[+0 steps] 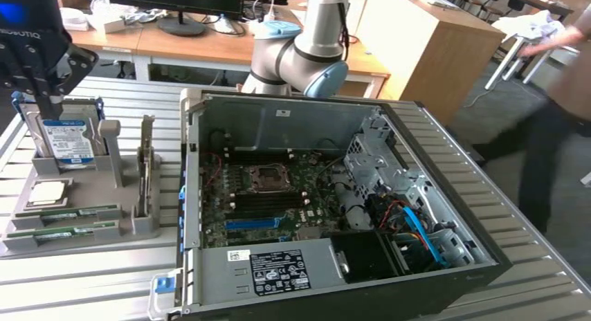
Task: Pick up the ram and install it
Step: 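Reach for the ram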
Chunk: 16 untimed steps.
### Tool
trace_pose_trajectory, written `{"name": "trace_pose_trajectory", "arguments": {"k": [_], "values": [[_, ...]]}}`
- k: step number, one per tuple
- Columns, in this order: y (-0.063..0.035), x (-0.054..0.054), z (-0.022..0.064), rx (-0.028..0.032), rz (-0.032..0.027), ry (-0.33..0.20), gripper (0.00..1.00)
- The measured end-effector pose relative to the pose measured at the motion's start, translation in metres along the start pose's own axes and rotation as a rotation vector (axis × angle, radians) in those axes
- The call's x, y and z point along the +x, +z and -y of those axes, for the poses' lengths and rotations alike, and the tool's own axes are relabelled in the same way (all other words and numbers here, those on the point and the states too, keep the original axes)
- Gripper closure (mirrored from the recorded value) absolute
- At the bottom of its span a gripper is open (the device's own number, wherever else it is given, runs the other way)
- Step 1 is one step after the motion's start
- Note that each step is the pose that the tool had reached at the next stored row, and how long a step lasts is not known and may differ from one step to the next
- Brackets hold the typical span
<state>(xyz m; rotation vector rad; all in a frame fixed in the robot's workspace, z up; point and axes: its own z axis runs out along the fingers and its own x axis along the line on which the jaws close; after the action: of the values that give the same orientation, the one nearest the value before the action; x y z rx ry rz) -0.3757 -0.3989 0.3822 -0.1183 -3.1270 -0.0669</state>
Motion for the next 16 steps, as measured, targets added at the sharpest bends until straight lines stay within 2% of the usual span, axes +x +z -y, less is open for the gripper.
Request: {"name": "trace_pose_trajectory", "arguments": {"k": [3, 16], "values": [[0.0003, 0.0019, 0.0002, 0.0002, -0.0025, 0.0, 0.9], [0.0003, 0.0028, 0.0002, 0.0003, -0.0029, -0.009, 0.9]]}}
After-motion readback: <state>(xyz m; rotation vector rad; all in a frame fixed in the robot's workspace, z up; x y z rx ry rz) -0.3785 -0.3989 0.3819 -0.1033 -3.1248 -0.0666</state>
